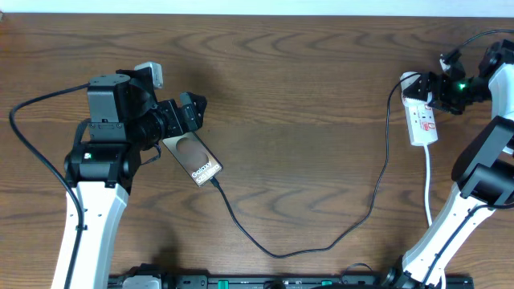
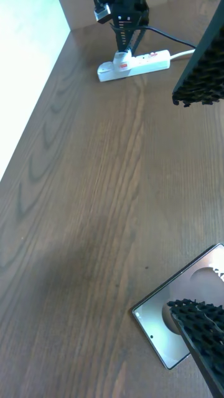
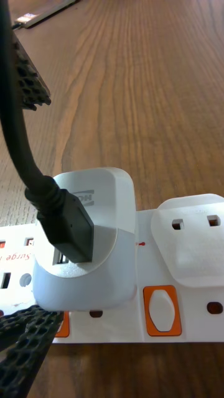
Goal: Plug charger to phone and switch on socket
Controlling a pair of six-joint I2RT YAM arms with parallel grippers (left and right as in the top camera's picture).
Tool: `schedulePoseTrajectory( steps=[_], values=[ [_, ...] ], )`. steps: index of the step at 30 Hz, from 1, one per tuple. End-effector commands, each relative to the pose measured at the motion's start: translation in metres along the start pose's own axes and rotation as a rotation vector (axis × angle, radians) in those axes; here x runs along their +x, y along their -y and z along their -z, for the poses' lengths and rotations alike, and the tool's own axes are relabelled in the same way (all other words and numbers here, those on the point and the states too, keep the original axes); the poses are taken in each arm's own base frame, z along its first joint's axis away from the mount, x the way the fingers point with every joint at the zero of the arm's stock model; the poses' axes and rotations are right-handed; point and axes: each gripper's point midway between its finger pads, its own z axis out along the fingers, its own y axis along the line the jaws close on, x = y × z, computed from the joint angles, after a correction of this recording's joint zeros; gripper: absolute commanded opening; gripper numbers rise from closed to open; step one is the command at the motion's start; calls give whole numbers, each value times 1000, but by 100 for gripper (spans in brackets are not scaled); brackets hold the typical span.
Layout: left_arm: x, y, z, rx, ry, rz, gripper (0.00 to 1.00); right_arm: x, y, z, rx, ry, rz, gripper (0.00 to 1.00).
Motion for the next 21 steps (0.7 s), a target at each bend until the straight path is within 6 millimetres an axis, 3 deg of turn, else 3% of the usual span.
schedulePoseTrajectory(
  steps=[1,10,21],
  values=[
    [-7,4,3,4,16,-22,98,4,-4,-8,-16,-17,-18,99],
    [-7,4,3,2,17,-22,98,22,-6,-35,-111,-31,-87,99],
    [-7,4,3,2,17,-22,98,39,-21,-39,-167,-96,-133,99]
  ],
)
